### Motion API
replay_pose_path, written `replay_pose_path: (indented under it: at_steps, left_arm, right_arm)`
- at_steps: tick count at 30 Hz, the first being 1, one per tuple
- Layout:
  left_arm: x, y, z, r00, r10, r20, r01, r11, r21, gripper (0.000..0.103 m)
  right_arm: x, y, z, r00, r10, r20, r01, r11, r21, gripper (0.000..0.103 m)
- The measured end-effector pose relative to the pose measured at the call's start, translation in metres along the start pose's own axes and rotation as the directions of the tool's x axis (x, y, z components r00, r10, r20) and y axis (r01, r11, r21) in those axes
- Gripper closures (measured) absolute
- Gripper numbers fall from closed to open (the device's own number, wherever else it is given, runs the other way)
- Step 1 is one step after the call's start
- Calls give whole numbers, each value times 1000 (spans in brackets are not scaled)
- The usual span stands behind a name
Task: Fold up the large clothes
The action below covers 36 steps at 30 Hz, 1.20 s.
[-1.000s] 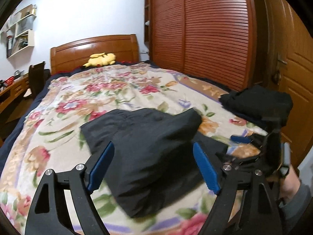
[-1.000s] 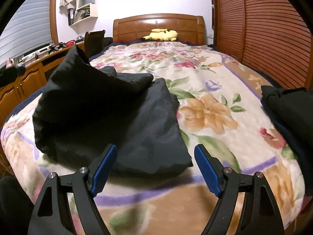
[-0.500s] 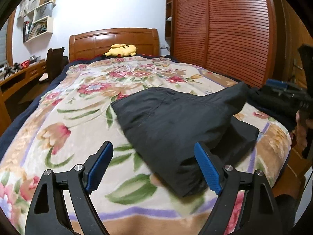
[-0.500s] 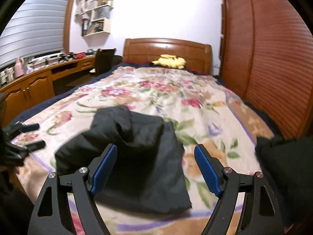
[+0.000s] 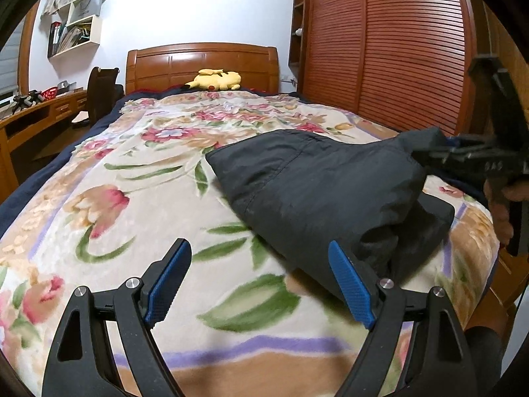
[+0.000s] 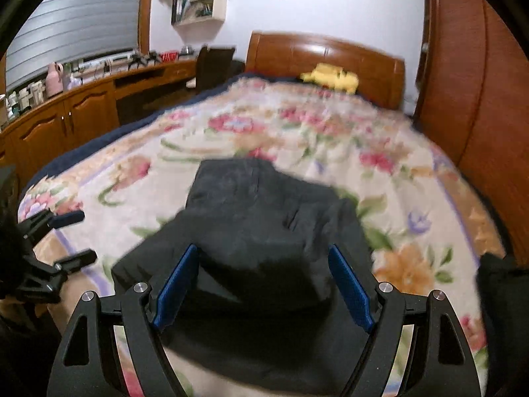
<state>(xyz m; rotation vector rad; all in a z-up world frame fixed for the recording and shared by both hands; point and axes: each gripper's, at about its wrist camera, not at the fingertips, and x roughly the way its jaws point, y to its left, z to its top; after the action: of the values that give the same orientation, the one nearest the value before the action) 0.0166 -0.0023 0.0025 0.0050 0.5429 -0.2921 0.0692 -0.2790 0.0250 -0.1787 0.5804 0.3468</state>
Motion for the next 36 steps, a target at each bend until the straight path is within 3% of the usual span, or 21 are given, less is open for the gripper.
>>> replay_pose_path:
  at_steps: [2,6,8,10,12,21,28,32,36]
  left_arm:
    - [0,0,-3,1000,-3,0,3,1000,12,18]
    - [1,0,-3,1000,-8,2,7,999,32,18]
    - [0,1,-4,1000,-9,6,9,999,30,18]
    - [-1,3,-3,1000,-9,10,9,1000,23,18]
    - [-2,5,-2,1000,-8,15,7,1000,17,18]
    - [-3,5,-2,1000,-3,24,3,1000,12,18]
    - [-3,-1,-4,1000,-6,20,5,999,34,18]
    - [-2,-4,-4,1000,-10,21,9,999,42,17]
    - [-4,-6,-4,1000,-15,25,14,999,48,17]
  right_arm:
    - [7,1,0,1000,17,-22,-17,1000,3,22]
    - [10,-2,3,997,64,-42,-63,998,27,36]
    - [11,-1,6,995,84,-47,-83,996,20,50]
    - [12,3,8,995,87,-52,-87,996,-11,83]
    - [10,7,8,997,68,-46,-70,996,-48,96]
    - [-23,10,23,997,-3,76,11,995,-102,99]
    - [-56,16,24,981,-66,185,93,985,-142,100]
    - [-74,3,10,968,-120,222,149,982,-120,100]
    - [-79,-24,-25,962,-203,183,214,976,-43,100]
